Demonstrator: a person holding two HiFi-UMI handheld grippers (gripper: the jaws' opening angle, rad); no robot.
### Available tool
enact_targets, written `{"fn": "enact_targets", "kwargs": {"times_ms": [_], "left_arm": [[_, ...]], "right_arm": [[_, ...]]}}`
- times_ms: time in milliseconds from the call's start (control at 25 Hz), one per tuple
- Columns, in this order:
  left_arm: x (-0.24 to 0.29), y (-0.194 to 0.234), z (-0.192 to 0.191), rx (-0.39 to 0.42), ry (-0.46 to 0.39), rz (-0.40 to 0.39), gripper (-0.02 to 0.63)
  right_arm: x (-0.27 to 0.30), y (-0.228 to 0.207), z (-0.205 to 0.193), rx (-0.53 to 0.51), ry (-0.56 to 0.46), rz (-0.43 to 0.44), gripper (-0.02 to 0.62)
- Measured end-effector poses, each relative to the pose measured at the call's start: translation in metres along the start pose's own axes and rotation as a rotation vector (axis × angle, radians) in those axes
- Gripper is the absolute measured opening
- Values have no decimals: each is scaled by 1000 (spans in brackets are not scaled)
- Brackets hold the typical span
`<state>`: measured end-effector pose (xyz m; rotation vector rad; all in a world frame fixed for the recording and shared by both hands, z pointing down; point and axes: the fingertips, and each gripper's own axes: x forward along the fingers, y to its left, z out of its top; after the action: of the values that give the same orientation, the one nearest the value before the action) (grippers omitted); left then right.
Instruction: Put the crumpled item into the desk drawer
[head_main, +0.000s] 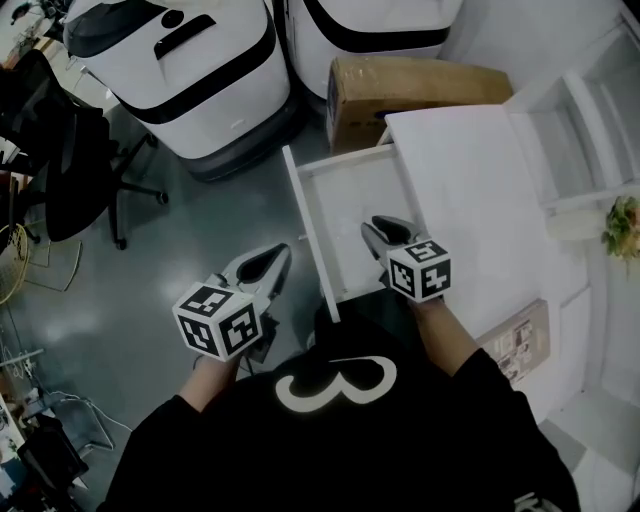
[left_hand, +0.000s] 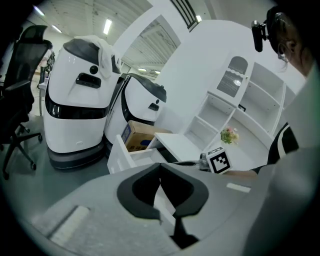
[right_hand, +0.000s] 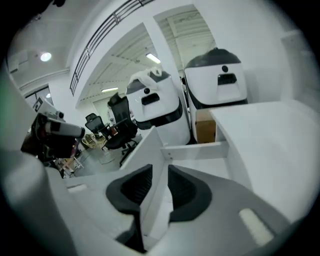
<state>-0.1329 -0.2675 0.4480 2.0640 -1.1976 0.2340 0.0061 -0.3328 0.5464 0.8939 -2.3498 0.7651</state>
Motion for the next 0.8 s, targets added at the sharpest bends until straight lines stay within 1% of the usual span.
{"fn": "enact_targets", "kwargs": {"times_ms": [200,320,400,640,800], "left_arm": [[-25,-35,3,44,-39,-46,9],[-41,-56,6,76,-63,-76,9],[-52,-69,9,98,-80,-100,9],[-82,-113,11,174,-114,-177,9],[-92,-129,7,205,-124,-208,9]], "right_arm": [[-69,43,36,-27,-190,48,41],[-105,69,46,-30,-262,79,5],[-124,87,51,-24,-305,107,3],[-168,134,49,-65,-381,161,3],[-186,153,43,-89,-404,166,3]]}}
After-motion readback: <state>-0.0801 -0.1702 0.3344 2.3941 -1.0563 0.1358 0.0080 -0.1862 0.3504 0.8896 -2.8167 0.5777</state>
